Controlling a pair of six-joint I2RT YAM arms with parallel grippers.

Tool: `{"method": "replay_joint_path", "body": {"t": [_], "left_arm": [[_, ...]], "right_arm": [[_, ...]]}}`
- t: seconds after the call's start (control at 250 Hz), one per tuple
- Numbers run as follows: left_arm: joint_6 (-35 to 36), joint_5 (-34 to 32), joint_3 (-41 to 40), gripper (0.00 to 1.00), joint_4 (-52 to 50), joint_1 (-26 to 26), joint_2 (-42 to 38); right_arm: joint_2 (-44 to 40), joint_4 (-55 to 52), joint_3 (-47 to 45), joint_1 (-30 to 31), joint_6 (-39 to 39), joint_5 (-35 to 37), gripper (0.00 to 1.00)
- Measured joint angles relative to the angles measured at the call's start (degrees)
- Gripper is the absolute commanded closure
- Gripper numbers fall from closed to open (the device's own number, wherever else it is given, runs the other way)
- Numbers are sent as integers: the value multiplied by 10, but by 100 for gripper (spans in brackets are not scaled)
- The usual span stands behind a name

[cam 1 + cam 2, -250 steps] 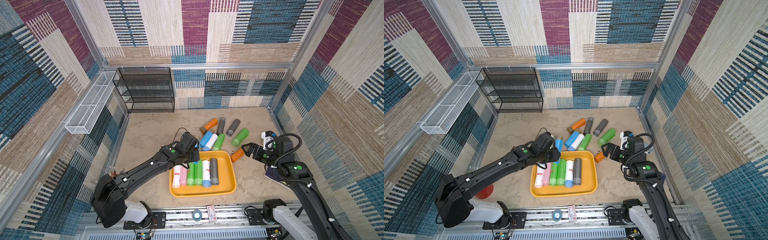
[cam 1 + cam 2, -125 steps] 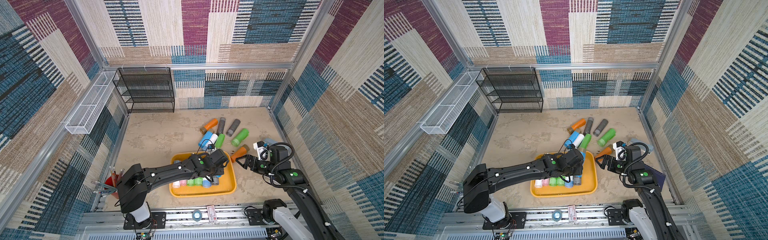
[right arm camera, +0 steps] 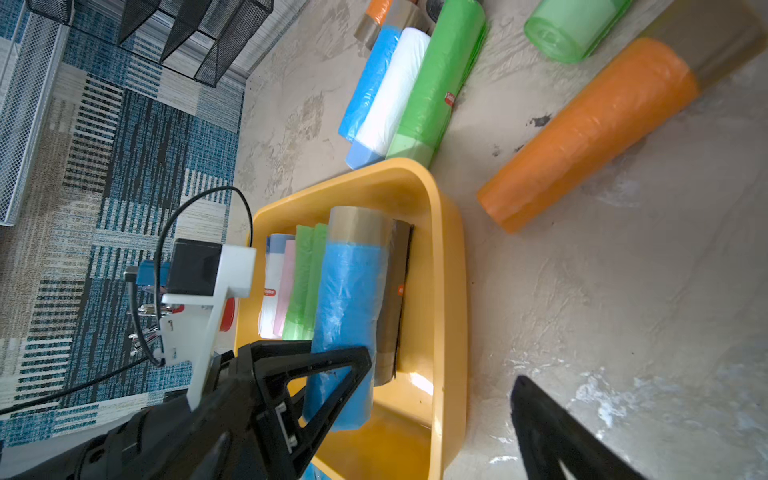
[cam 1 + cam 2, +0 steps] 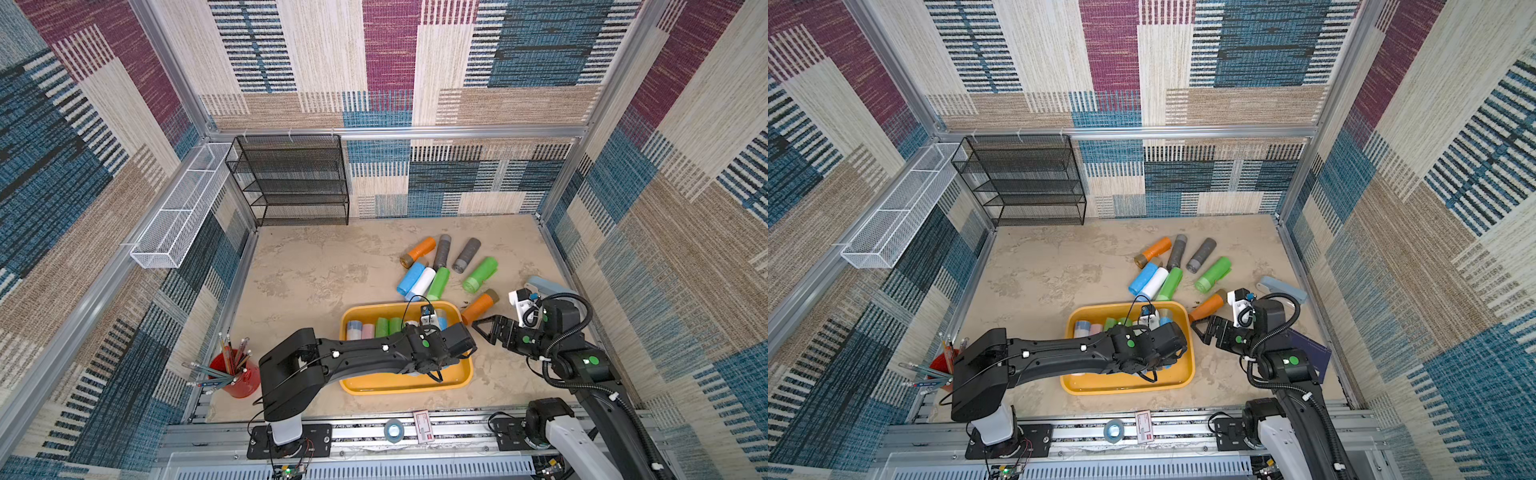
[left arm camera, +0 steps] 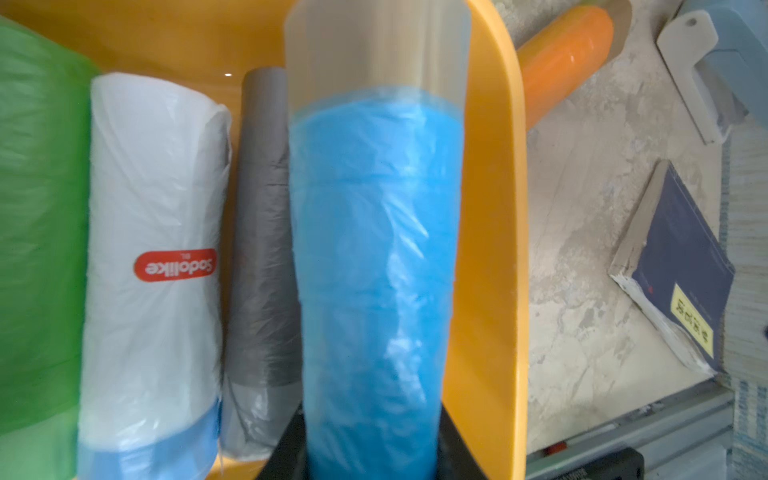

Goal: Put the roll of trash bags into the storage box
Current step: Place the roll of trash bags in the storage box.

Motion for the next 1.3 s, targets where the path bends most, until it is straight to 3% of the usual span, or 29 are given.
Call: {"method": "replay_joint_path", "body": {"t": [0.232,0.776,1.3], "left_arm": [[-37,-40,30,68,-14,-16,20],[-52,-6,60,69,-11,-11,95],[-122,-12,47,69,-25,-7,97]], "right_arm": [[-1,0,0,0,-3,0,1],[-12,-1,1,0,-16,-2,1],[-15,-1,1,0,-16,-5,1]]}}
